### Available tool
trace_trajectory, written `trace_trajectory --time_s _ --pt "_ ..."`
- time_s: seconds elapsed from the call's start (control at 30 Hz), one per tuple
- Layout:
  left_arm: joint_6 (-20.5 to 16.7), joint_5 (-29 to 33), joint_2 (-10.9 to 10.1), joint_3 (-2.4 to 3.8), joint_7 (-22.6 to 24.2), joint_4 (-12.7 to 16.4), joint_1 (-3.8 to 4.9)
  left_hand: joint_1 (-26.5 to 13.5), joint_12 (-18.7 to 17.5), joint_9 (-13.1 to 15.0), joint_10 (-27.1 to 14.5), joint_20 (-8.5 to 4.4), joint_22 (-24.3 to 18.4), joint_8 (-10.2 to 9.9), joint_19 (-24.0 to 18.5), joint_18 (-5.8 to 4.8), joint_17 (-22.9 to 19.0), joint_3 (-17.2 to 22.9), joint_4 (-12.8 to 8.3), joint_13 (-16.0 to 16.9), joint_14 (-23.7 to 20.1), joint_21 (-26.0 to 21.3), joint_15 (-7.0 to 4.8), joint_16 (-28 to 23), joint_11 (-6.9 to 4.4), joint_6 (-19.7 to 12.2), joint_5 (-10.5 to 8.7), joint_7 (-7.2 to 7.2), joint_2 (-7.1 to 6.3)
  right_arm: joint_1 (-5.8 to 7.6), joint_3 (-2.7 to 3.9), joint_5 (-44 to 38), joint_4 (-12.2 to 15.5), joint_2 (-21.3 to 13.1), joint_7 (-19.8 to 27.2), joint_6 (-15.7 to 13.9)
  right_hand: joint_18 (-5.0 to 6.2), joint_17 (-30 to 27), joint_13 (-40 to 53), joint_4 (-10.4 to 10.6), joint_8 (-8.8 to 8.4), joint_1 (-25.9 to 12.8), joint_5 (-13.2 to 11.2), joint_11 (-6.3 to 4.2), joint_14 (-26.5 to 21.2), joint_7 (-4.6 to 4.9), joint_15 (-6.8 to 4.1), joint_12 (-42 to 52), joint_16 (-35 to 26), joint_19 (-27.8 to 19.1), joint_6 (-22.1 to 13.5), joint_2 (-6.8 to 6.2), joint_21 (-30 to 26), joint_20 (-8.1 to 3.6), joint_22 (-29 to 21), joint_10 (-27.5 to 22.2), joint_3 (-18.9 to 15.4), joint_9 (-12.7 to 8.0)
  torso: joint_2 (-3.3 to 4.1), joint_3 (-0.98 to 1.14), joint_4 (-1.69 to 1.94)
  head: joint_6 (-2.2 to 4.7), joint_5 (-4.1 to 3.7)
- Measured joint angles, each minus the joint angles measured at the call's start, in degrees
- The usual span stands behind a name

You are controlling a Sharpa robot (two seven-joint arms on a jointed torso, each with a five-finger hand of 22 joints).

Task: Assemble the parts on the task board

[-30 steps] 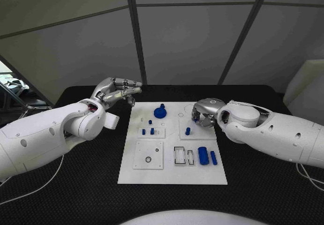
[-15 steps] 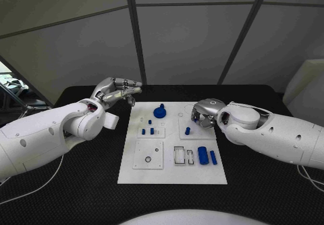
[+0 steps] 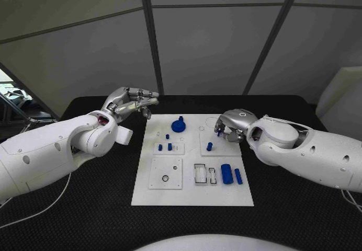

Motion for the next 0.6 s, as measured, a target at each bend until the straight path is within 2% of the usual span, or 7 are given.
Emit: trace_trajectory --time_s 0.2,0.3,0.43,0.6 --pt "0.1 0.0 0.0 0.00 0.0 -0.1 0.00 0.0 0.0 0.0 0.0 0.00 0.0 0.0 0.0 0.00 -0.1 0.0 0.0 -0.1 0.0 0.0 0.00 0.0 0.00 0.0 0.00 0.00 0.00 0.07 0.70 0.3 4.9 -2.0 -0.4 -1.6 0.00 0.0 0.0 -0.2 -0.19 0.0 0.0 0.00 0.0 -0.01 0.00 -0.2 0.2 0.0 0.0 -0.03 0.2 0.00 0.2 0.0 0.2 -0.1 -0.01 -0.03 -0.01 0.07 0.05" --pt "0.1 0.0 0.0 0.00 0.0 -0.1 0.00 0.0 0.0 0.0 0.0 0.00 0.0 0.0 0.0 0.00 -0.1 0.0 0.0 -0.1 0.0 0.0 0.00 0.0 0.00 0.0 0.00 0.00 0.00 0.11 0.97 0.6 7.4 -2.2 -0.5 -2.3 0.00 0.1 0.0 -0.2 -0.34 -0.3 0.0 -0.40 0.0 -0.01 0.00 -0.2 0.3 0.0 0.0 -0.33 0.4 0.00 0.2 0.4 0.2 -0.1 -0.01 -0.03 0.00 0.10 0.29" --pt "0.1 0.0 0.4 0.00 0.0 -0.3 0.00 0.0 0.0 0.0 -0.2 0.00 0.0 0.0 0.0 0.00 -0.1 0.0 0.0 -0.1 0.0 0.0 0.00 -0.2 0.20 0.0 0.00 0.00 0.00 0.11 1.10 1.5 11.1 -1.7 -0.5 -3.1 0.00 0.2 0.0 -0.2 -0.35 -0.3 0.0 -0.42 0.0 -0.08 0.00 -0.2 0.3 0.0 -0.1 -0.33 0.4 0.00 0.3 0.4 0.2 -0.1 0.02 -0.01 -0.01 -0.07 0.89" --pt "0.2 0.0 0.9 0.00 0.0 -0.7 0.00 0.0 0.0 0.0 -0.2 0.00 0.0 0.0 0.0 0.00 -0.1 0.0 0.0 -0.1 0.0 0.0 0.00 -0.2 0.20 0.0 0.00 0.00 0.00 0.08 1.13 2.5 13.3 1.1 -0.3 -3.5 0.01 0.2 0.0 -0.4 -0.40 -0.3 0.0 -0.48 0.0 -0.09 0.00 -0.5 0.3 0.0 -0.1 -0.33 0.4 0.00 0.3 0.5 0.4 -0.1 0.08 -0.01 0.00 -0.20 1.94"
